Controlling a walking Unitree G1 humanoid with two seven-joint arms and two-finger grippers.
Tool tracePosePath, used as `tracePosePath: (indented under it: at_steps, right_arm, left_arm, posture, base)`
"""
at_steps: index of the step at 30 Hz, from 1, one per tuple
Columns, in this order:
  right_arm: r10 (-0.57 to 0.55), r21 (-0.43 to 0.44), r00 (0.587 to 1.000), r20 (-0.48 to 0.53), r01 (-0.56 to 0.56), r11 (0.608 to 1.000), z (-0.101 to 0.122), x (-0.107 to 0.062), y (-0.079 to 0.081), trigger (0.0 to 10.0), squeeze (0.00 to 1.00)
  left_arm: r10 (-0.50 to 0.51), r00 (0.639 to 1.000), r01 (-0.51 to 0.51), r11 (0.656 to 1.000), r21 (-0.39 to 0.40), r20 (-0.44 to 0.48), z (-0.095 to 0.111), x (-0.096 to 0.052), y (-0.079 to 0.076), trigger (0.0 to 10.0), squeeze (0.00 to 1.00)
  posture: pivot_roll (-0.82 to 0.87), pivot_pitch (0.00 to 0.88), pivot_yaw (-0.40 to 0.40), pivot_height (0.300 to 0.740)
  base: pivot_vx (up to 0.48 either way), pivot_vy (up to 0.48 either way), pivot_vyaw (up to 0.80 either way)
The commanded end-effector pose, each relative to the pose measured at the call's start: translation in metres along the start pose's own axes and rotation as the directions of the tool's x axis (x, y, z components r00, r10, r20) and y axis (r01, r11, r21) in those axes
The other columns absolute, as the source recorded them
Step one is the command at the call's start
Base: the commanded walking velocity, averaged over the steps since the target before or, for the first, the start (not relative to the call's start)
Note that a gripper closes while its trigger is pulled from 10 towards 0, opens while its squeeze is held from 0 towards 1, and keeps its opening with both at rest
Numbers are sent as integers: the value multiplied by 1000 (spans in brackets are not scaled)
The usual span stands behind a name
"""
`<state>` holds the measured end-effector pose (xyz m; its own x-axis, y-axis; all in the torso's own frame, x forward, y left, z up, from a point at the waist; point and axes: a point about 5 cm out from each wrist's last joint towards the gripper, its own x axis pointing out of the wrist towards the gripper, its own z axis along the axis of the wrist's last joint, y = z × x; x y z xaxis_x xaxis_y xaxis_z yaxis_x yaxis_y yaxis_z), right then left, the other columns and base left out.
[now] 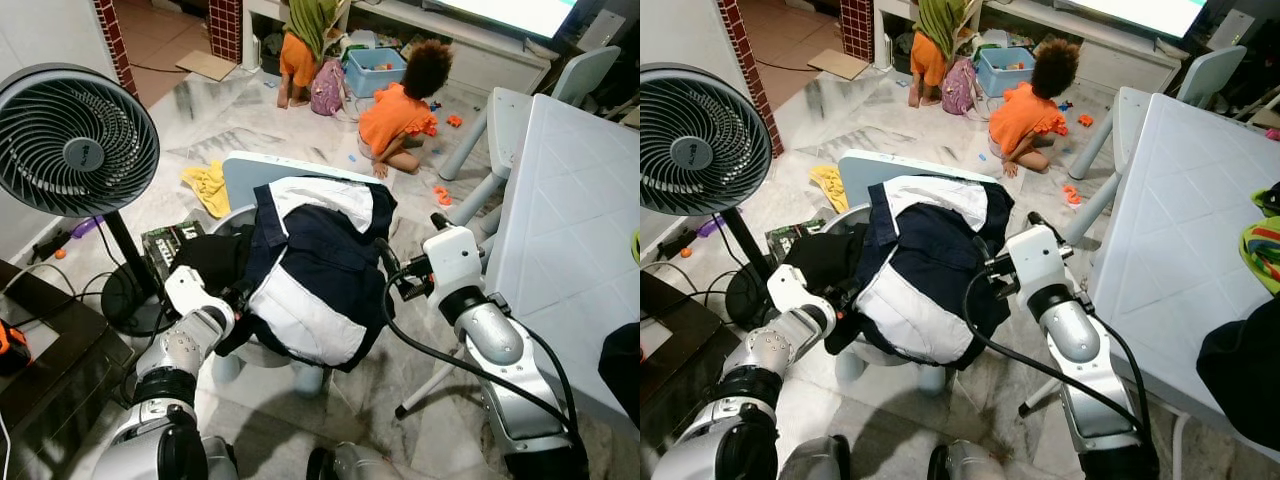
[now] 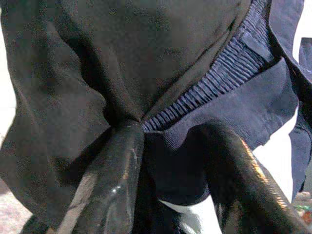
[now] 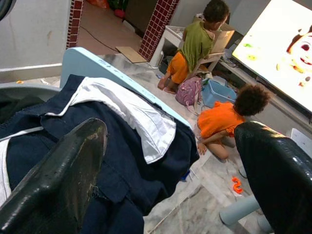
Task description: Hang hanger
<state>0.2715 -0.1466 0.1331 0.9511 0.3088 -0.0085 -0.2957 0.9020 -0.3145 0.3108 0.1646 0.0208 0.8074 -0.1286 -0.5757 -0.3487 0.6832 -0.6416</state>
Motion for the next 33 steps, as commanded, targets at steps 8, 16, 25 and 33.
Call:
tracePosePath:
  at_steps: [8,16,25,33]
  right_arm:
    - [-11,-10,1000,4,11,1000,-1,1,-3,10000,0]
    - [-8,-4,1000,10,8,1000,0,3,-1,10000,0]
    - [-11,0,1000,17,11,1000,-1,6,0,10000,0]
    - [-14,0,1000,18,14,1000,-1,6,1,10000,0]
  left_arm:
    - [10,1000,-10,999,32,14,0,3,-2,0,0]
    - [54,992,-83,961,264,117,16,0,5,0,0]
    - [-46,982,-65,825,561,182,21,-3,-9,0,0]
    - [-184,957,-14,747,665,226,25,-5,-36,0,0]
  posture:
    - [-77,89,-128,740]
    - [-67,85,-127,740]
    - [-54,80,-120,740]
    - [-53,78,-117,740]
  base:
    - [0,0,0]
    - [0,0,0]
    - [0,0,0]
    - [0,0,0]
